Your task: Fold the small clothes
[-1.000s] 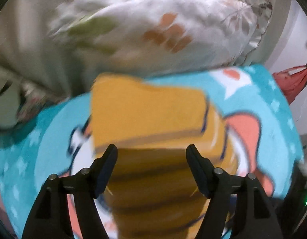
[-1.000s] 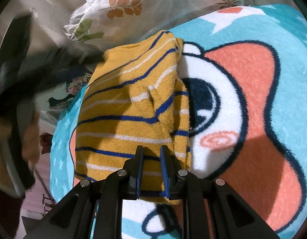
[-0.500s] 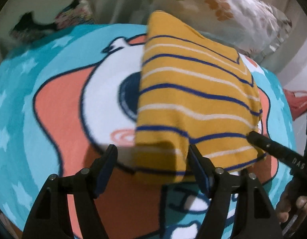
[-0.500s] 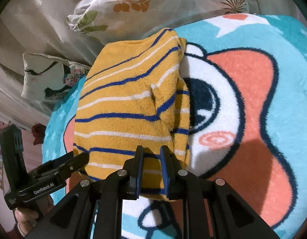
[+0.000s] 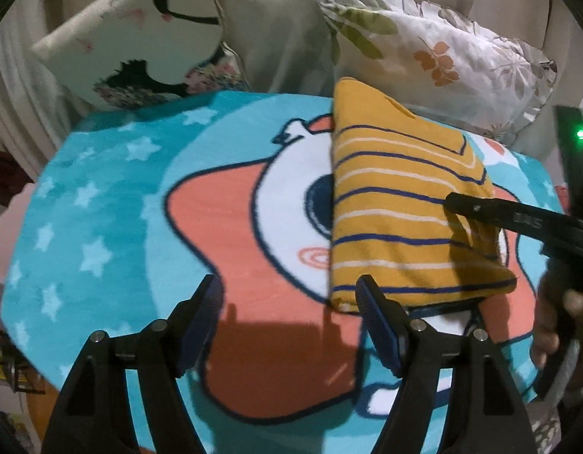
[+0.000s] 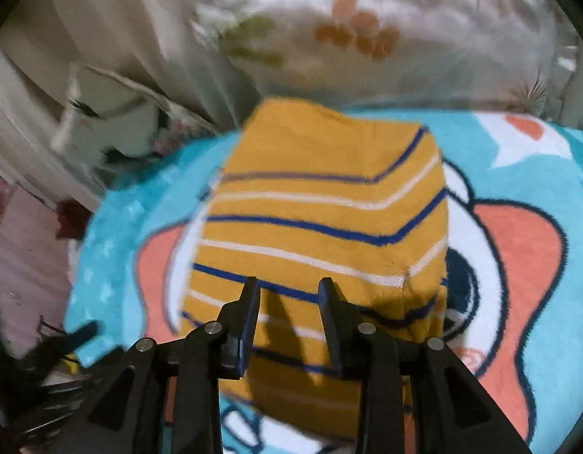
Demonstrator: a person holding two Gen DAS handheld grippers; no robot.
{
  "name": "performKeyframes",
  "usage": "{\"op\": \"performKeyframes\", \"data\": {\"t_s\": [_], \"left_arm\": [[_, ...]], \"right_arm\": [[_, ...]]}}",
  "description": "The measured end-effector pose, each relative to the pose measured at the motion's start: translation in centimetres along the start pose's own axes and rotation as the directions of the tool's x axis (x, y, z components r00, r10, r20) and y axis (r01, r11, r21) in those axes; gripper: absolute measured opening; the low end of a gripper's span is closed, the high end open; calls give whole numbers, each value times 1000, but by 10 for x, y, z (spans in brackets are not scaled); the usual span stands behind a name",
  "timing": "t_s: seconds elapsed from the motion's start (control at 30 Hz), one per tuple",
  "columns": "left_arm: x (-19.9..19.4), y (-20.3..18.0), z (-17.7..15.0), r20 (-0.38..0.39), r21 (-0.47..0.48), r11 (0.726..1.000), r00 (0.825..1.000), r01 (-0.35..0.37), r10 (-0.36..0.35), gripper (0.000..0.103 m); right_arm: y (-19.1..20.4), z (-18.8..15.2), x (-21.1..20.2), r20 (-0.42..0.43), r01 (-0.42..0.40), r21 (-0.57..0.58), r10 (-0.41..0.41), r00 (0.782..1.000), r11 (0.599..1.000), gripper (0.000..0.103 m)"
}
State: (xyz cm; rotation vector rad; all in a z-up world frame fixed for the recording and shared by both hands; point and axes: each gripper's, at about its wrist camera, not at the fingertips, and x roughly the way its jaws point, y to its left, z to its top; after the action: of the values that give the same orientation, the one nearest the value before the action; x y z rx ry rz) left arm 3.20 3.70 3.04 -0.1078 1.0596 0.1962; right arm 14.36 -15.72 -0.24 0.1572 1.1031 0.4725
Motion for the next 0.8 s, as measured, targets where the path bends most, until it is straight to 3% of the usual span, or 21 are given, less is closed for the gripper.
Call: {"op": "performKeyframes", "data": {"t_s": [0.2, 0.37, 0.43, 0.5, 0.67, 0.8], "left_arm": [[-15, 10, -5, 29, 9, 997, 996, -80, 80, 74], [-13, 10, -2, 32, 36, 995, 995, -91, 90, 74], [-9, 8, 0, 24, 44, 995, 996, -84, 83, 74], [-5, 4, 2, 19, 56, 995, 997, -79, 78, 74], [4, -6, 12, 4, 77, 996, 999, -44, 44, 74], [21, -4, 29, -31, 30, 996, 996, 84, -83, 78]], "right_arm": [[-32, -4, -3, 4, -9, 92, 9, 1000, 996, 32], [-45, -11, -24, 31, -30, 129, 26, 999, 991, 33], [-47, -11, -32, 56, -28, 138, 20, 998, 990, 34], [-51, -12, -41, 85, -10, 160, -3, 996, 987, 43], [-66, -10, -57, 129, 16, 198, -42, 991, 980, 59], [-83, -6, -58, 129, 0, 236, -32, 991, 972, 62]]}}
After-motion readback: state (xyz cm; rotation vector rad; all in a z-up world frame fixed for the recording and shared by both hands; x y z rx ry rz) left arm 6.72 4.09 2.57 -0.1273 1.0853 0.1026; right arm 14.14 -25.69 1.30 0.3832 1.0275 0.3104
